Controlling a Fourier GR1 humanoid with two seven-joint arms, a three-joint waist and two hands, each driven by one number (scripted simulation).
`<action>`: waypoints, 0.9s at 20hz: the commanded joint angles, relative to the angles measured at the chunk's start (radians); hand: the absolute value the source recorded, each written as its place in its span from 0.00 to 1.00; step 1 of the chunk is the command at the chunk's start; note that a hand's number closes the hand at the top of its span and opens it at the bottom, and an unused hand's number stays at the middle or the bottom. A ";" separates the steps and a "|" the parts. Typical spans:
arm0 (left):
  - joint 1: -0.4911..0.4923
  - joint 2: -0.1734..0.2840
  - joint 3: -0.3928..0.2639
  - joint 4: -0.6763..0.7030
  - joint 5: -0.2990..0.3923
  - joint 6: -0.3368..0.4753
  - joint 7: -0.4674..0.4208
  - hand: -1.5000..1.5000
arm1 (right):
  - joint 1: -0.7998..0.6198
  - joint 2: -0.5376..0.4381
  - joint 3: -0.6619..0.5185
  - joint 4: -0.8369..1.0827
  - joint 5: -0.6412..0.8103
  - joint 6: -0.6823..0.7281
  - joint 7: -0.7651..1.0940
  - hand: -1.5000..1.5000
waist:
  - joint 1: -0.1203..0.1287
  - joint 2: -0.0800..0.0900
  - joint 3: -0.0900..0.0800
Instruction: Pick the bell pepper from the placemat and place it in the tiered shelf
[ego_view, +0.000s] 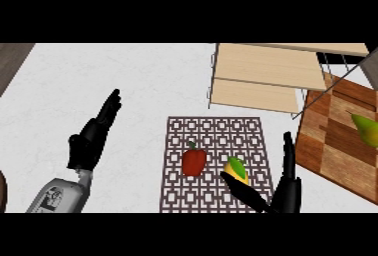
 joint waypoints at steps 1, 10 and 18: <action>-0.047 0.005 0.028 0.027 0.004 -0.011 0.003 0.50 | -0.046 -0.009 0.015 -0.070 0.203 0.156 0.270 0.00 | -0.006 0.001 -0.002; -0.007 -0.024 -0.006 0.028 -0.017 -0.005 -0.016 0.50 | -0.205 0.044 0.101 -0.142 0.424 0.694 0.767 0.00 | 0.013 -0.003 -0.005; -0.039 -0.042 -0.010 0.015 -0.025 -0.002 0.047 0.50 | -0.420 0.076 0.218 -0.218 0.456 0.972 1.197 0.00 | 0.012 -0.005 0.002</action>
